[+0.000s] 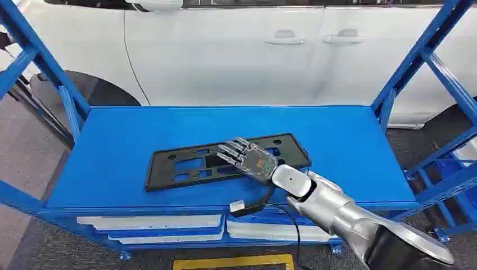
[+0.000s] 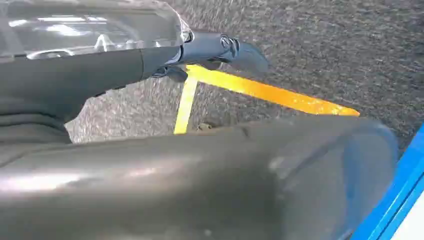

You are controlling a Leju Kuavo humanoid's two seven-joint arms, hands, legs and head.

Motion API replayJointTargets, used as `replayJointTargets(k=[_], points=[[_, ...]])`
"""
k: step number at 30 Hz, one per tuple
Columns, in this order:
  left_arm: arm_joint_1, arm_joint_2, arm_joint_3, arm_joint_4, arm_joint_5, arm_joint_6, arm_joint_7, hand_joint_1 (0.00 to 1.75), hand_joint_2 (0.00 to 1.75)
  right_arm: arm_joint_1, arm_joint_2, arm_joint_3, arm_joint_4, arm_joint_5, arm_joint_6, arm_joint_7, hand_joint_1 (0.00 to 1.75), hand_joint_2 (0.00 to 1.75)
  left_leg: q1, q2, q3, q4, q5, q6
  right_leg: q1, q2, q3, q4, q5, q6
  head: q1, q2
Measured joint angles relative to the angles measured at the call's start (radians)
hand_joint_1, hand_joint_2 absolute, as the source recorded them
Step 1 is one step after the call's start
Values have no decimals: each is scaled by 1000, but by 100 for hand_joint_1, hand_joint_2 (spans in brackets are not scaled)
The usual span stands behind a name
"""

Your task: Take the parts from the cabinet and place them on the table.

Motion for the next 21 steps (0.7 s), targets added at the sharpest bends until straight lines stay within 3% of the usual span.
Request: replayJointTargets(k=[1,2,3,5,7,8,9,10,12,13,14,15,17,18,19,20,21], points=[[1,0,0,0,0,0,0,0,0,-11,20,1,17,-11,22,8,33,175,0,-1,3,0,0,-1,0,-1,43,-87,44,-5,0,0],[2,0,0,0,0,-1,0,0,0,-19,34,2,30,-20,33,11,145,175,0,-1,4,0,1,-3,2,-3,75,-152,70,-10,0,0],[2,0,0,0,0,-2,-2,0,0,-31,55,2,48,-31,58,19,173,175,-2,1,4,0,2,-8,8,-25,113,-229,75,-18,0,0],[4,0,0,0,-1,-2,-4,0,0,-45,92,2,74,-45,86,25,175,175,-4,8,-2,1,1,-24,17,-21,111,-243,74,-18,0,0],[3,0,0,0,-3,-3,-5,0,0,-45,112,2,106,-60,94,25,175,175,-1,10,-1,-3,4,-37,22,-14,110,-245,80,-27,0,0],[3,0,0,0,-3,-3,-6,0,0,-46,112,2,113,-65,94,24,175,175,0,9,-5,6,1,-42,12,-16,112,-256,90,-33,0,0],[3,2,0,0,-3,-6,-8,0,0,-48,112,2,117,-69,94,24,175,175,1,15,-16,32,-23,-48,12,-24,113,-260,93,-36,0,0],[2,2,0,0,-3,-7,-10,0,0,-50,112,2,124,-71,94,23,175,175,0,20,-40,86,-66,-53,12,-26,111,-260,94,-42,0,0],[3,2,0,0,-3,-12,-13,0,0,-52,105,2,140,-75,93,21,175,175,1,29,-115,255,-153,-62,17,-35,109,-259,94,-44,0,0],[4,2,0,0,-3,-13,-14,0,0,-52,104,2,141,-77,92,21,175,175,1,30,-138,308,-169,-64,18,-35,108,-258,94,-44,0,0],[6,2,0,0,-3,-14,-16,0,0,-54,104,2,145,-80,91,21,175,175,2,31,-140,316,-159,-65,18,-35,108,-257,93,-44,0,0],[7,2,0,0,-3,-15,-17,0,0,-56,104,2,146,-82,91,21,175,175,2,31,-121,281,-134,-66,16,-35,109,-256,92,-43,0,0],[6,5,0,0,-3,-16,-19,0,0,-62,104,2,147,-85,92,21,175,175,6,30,-32,111,-50,-66,14,-33,112,-251,88,-37,0,0],[5,6,0,0,-3,-16,-22,0,0,-64,104,2,147,-85,93,20,175,175,10,17,9,28,-23,-66,14,-33,111,-247,84,-32,0,0],[4,6,0,0,-3,-18,-23,0,0,-67,104,2,147,-87,93,20,175,175,3,9,10,13,-28,-52,21,-26,108,-238,79,-25,0,0],[6,6,-1,0,-3,-18,-25,0,0,-70,104,1,147,-90,94,20,175,175,4,15,7,13,-24,-39,20,-26,108,-238,80,-22,0,0],[7,6,0,0,-3,-20,-30,0,0,-74,104,1,148,-92,95,20,175,175,2,15,7,14,-26,-33,21,-26,109,-240,80,-19,0,0]])
